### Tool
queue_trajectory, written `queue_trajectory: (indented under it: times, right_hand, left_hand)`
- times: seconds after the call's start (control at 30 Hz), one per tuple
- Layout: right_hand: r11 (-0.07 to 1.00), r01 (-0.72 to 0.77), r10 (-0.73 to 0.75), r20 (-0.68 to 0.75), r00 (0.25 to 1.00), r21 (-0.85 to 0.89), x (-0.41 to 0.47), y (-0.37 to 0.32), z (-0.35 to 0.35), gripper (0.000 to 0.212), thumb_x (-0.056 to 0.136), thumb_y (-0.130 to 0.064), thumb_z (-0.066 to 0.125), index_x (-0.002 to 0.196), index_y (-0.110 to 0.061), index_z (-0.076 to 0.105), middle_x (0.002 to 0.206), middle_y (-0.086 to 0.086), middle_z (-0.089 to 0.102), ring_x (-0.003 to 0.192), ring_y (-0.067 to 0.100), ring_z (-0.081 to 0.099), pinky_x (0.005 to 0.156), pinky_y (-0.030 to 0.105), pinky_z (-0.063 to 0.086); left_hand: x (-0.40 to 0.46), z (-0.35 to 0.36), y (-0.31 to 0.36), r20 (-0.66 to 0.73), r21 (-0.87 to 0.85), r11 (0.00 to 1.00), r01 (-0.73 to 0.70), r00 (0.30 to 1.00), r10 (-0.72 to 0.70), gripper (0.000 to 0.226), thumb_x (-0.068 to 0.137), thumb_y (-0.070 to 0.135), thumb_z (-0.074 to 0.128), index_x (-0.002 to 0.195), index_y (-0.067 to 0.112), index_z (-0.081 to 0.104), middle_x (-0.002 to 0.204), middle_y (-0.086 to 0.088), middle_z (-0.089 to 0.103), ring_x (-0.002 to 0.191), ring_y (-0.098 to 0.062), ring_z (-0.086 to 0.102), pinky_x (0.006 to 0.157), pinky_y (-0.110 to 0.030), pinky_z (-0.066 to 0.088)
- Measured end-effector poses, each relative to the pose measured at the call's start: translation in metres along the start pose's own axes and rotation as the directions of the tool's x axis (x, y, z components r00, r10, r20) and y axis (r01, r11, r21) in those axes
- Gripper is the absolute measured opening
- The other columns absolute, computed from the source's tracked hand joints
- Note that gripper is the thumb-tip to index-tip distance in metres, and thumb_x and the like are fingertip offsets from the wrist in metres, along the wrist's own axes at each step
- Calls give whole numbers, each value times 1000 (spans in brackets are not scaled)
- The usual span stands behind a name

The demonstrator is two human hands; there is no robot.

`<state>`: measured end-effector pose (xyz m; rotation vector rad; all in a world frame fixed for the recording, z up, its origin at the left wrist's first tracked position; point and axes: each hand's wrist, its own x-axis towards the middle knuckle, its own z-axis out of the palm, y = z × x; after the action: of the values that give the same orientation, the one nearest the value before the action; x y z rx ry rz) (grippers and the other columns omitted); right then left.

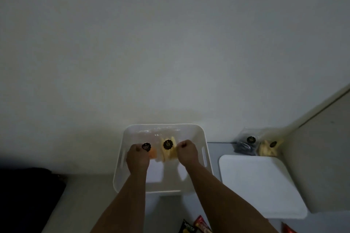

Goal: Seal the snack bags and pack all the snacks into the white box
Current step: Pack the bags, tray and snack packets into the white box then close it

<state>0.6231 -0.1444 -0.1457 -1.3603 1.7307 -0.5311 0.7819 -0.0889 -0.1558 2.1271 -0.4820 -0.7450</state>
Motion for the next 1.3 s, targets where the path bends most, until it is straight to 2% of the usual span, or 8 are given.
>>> queue_trajectory:
  times: [0.2,0.37,0.5,0.7,0.87,1.0,1.07,1.3]
  right_hand:
    - [997,-68,69,34,997,-22,28,15,37,23,98,-17,47,109,-4,63,109,12,66,98,25,61,81,27,44]
    - [998,-66,68,86,994,-24,36,18,56,20,97,-16,51,114,-11,61,108,5,66,104,24,63,84,27,46]
    - [996,10,1,128,992,-85,34,17,63,16,98,-23,52,110,-15,60,106,-1,67,96,17,62,72,22,37]
    - [990,-26,45,131,990,-141,26,7,49,23,99,-27,52,117,-13,57,118,7,67,110,25,63,78,24,40]
    - [992,3,15,143,990,-126,3,-2,15,33,96,-26,56,125,-10,56,124,10,64,115,27,61,86,25,43]
    - [997,59,-67,173,983,54,-22,-15,-24,19,90,-26,62,105,-16,69,105,3,71,98,22,67,92,37,56]
    - [982,55,-92,203,975,182,-29,-17,-50,16,89,-23,61,97,-15,71,97,5,72,88,22,69,88,45,59]
    - [915,97,-114,21,993,391,-33,18,-168,13,94,-18,60,87,-13,69,88,10,75,72,19,69,63,29,55]
  left_hand:
    - [37,25,-21,-21,-104,982,157,987,-160,25,93,2,47,102,4,70,108,-22,70,102,-41,65,90,-48,55]
    - [41,31,-21,-50,-230,950,210,972,-227,26,93,1,50,106,4,71,111,-19,71,107,-38,65,94,-42,53]
    - [47,39,-25,-2,-239,943,230,972,-237,41,87,17,63,125,2,61,127,-17,65,121,-36,59,106,-46,46]
    - [19,26,4,-76,-256,941,220,966,-246,60,94,17,62,147,1,42,148,-22,49,134,-37,49,111,-40,40]
    - [-3,12,9,-106,-320,914,248,950,-295,53,86,26,72,133,3,56,133,-21,61,118,-38,61,103,-45,50]
    - [-42,4,32,-106,-181,978,102,987,-122,29,89,23,52,98,2,71,102,-21,71,97,-41,66,89,-47,55]
    - [-71,11,56,-79,-136,991,-9,997,-2,28,95,15,48,102,-1,71,104,-23,71,99,-41,64,87,-42,51]
    - [-164,90,120,132,-89,953,-290,945,300,23,96,15,51,107,17,72,112,-6,72,103,-30,64,79,-29,41]
